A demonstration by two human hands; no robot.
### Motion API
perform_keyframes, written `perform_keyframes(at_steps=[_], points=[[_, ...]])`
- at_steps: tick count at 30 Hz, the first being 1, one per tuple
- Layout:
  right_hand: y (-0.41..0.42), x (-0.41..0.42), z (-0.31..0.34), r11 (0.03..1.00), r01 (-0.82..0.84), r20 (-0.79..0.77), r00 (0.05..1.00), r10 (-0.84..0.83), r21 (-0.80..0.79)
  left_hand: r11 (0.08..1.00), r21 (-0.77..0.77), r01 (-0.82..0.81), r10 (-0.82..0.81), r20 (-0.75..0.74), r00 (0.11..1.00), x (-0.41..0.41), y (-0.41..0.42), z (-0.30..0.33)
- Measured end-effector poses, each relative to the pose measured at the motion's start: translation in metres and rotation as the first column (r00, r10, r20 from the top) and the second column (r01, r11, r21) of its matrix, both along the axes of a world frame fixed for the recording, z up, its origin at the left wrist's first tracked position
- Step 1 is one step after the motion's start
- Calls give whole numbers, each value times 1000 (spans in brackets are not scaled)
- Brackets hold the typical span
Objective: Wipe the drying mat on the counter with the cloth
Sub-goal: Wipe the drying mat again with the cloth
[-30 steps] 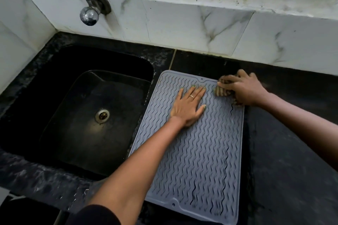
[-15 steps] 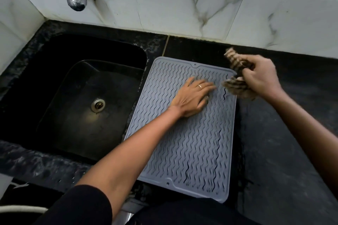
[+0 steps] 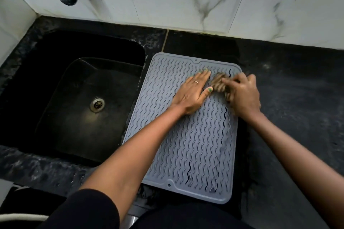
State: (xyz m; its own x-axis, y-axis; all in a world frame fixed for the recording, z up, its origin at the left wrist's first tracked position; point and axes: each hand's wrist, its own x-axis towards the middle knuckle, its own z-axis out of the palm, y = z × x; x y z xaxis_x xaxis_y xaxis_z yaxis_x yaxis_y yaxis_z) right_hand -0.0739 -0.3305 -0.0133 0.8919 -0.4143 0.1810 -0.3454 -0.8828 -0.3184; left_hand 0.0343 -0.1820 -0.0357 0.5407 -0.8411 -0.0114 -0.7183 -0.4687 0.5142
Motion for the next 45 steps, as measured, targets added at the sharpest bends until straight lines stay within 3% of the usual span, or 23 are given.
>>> perform_keyframes(at_steps=[5,7,9,13,16,19,21,29,32,34,36,39,45], points=[[-32,32,4,998,17,3,1000,-17,64,998,56,6,-11,89,996,0,-2,-7],[-49,47,12,936,164,76,978,-196,311,1000,29,2,-5,110,994,-3,-2,-6],[-70,58,25,784,264,154,898,-412,562,998,-64,3,6,136,991,-9,-3,-3],[-84,51,56,542,120,244,798,-552,832,991,-128,-26,54,219,974,-28,-27,-2],[-78,37,71,514,32,277,813,-513,857,990,-33,-138,142,200,969,-35,-55,4],[-68,25,80,503,-12,281,841,-462,864,973,-61,-221,226,110,968,-32,-72,9],[-63,18,81,510,-8,263,863,-431,860,961,-67,-269,273,56,960,-30,-76,9],[-51,-7,70,577,90,186,897,-402,812,967,-66,-247,253,119,960,-19,-72,7],[-41,-15,54,753,189,107,939,-326,630,958,-49,-284,287,56,956,-11,-74,12],[-32,-14,42,886,177,45,975,-217,429,945,-7,-327,326,-39,945,0,-77,16],[-20,-10,27,958,128,-36,992,-123,256,944,55,-325,329,-87,940,12,-80,22],[-6,-4,11,994,77,-123,990,-68,75,942,138,-306,325,-150,934,24,-86,29],[-3,-15,7,1000,19,-193,981,-21,-8,928,246,-279,344,-285,895,38,-95,36]])
